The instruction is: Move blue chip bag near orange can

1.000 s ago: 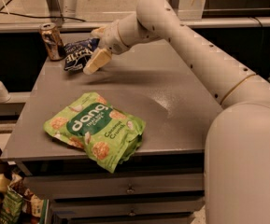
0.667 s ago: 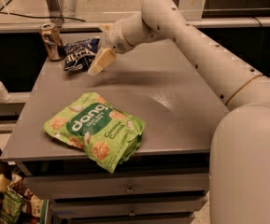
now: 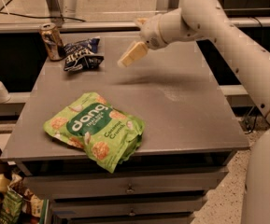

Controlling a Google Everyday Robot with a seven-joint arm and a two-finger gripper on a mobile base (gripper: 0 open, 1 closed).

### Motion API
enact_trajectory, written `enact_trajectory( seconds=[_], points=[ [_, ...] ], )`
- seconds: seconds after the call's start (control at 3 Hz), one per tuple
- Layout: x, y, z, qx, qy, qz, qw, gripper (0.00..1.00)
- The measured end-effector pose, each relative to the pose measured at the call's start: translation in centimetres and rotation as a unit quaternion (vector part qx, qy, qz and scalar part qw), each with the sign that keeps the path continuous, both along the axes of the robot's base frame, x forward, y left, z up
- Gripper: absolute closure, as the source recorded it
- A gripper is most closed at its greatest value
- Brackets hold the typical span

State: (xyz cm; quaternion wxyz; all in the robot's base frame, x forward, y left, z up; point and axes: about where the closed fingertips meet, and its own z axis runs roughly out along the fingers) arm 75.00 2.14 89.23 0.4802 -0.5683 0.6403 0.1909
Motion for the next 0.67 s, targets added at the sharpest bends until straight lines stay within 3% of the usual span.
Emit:
enact_trajectory(
  seconds=[0.33,0.67],
  points=[
    [0.4,-6.9,1.3,0.028,0.01,-0.066,0.9974,0.0],
    [0.3,-8.0,1.2,0.03,0.011,-0.075,0.9967,0.0]
  ],
)
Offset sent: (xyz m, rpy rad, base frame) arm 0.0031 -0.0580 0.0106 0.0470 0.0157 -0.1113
